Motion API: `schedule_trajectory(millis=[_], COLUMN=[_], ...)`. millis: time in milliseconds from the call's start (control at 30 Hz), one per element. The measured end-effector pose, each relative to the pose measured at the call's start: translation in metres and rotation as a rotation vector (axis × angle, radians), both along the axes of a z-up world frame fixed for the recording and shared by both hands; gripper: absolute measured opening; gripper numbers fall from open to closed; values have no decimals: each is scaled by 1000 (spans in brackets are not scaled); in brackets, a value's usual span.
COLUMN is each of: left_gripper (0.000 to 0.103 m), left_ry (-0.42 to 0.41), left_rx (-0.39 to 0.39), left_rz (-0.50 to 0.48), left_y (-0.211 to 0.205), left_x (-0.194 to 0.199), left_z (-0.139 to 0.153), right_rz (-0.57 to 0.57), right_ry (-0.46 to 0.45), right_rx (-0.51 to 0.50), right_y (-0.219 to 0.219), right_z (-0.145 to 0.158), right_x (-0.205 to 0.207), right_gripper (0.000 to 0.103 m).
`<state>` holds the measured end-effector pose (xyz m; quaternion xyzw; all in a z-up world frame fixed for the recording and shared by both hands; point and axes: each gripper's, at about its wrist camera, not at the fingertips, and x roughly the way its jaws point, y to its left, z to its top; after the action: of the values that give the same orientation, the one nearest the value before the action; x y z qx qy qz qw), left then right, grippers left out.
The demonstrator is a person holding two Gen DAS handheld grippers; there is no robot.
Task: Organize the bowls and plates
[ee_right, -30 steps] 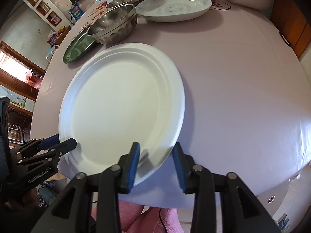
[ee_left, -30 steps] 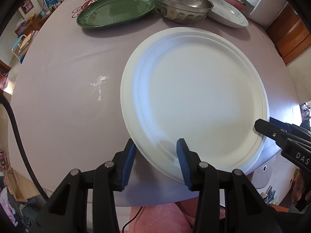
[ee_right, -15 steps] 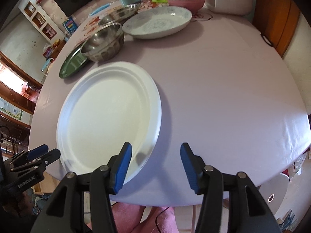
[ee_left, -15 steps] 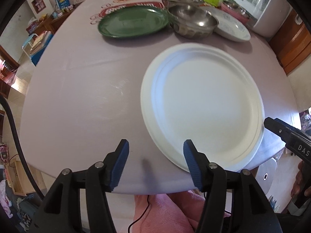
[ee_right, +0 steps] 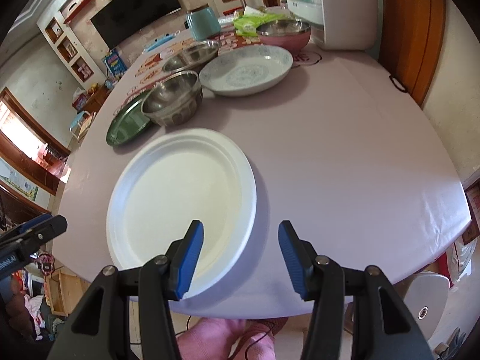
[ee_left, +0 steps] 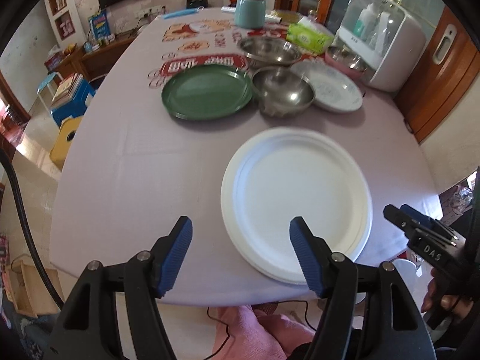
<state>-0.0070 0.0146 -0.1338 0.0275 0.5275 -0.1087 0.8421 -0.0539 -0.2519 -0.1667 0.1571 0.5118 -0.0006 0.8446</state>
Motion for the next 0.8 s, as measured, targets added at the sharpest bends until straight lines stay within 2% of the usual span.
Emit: schedule_trajectory(millis=[400,800], left_gripper=[69,69], left_ry=[-77,-49], left_rx=[-32,-104], left_rz=[-124,-194], left_y=[-3,3], left_x=[42,104], left_z=[35,35], right_rz=[-123,-200], right_ry=[-65,-88], right_rx=[-26,-53], right_y=[4,12], right_z=[25,42], right_x=[18,33], right_gripper=[52,52])
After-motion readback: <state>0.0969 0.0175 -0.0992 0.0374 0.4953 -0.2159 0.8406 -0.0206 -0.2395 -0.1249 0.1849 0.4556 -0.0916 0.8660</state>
